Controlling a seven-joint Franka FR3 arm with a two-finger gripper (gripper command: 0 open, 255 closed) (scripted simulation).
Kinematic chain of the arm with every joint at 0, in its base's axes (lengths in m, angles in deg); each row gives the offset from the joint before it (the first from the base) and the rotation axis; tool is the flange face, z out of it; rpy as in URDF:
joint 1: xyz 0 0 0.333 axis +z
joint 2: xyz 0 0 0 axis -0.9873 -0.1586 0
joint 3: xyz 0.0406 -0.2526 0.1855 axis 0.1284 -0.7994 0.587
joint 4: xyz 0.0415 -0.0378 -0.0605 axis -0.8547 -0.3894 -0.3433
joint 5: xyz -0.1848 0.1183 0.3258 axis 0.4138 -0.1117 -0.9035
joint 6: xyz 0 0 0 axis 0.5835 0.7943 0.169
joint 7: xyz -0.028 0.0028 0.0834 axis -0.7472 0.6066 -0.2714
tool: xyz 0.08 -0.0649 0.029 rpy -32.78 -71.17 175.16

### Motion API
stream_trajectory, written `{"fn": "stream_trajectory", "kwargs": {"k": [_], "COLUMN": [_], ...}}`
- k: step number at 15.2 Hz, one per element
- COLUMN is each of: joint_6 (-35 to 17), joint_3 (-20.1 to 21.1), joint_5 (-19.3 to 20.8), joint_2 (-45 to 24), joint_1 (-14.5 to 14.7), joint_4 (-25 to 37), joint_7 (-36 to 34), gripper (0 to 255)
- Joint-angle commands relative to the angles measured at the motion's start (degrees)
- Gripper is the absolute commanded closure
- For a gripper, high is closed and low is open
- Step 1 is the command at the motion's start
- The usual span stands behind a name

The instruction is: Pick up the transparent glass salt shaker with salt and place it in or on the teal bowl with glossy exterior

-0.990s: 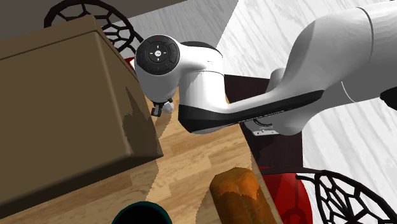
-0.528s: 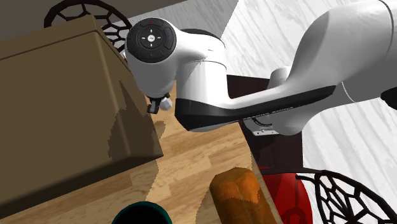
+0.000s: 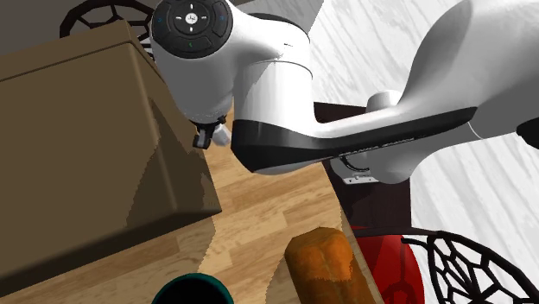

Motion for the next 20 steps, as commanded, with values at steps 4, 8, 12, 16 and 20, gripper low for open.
{"fn": "stream_trajectory", "kwargs": {"k": [4, 8, 12, 16, 20], "joint_6": [3.85, 6.85, 9.85, 11.59, 12.77], "joint_3": [-0.08, -0.11, -0.11, 2.09, 6.56], "joint_5": [-0.02, 0.00, 0.04, -0.23, -0.52], "joint_2": [-0.33, -0.91, -1.69, -2.89, -5.35], "joint_1": [-0.06, -0.12, -0.19, 0.51, 1.85], "joint_4": [4.19, 7.77, 11.55, 14.31, 17.57], "joint_7": [0.32, 0.52, 0.71, -2.02, -7.70], "gripper": [255, 255, 255, 255, 255]}}
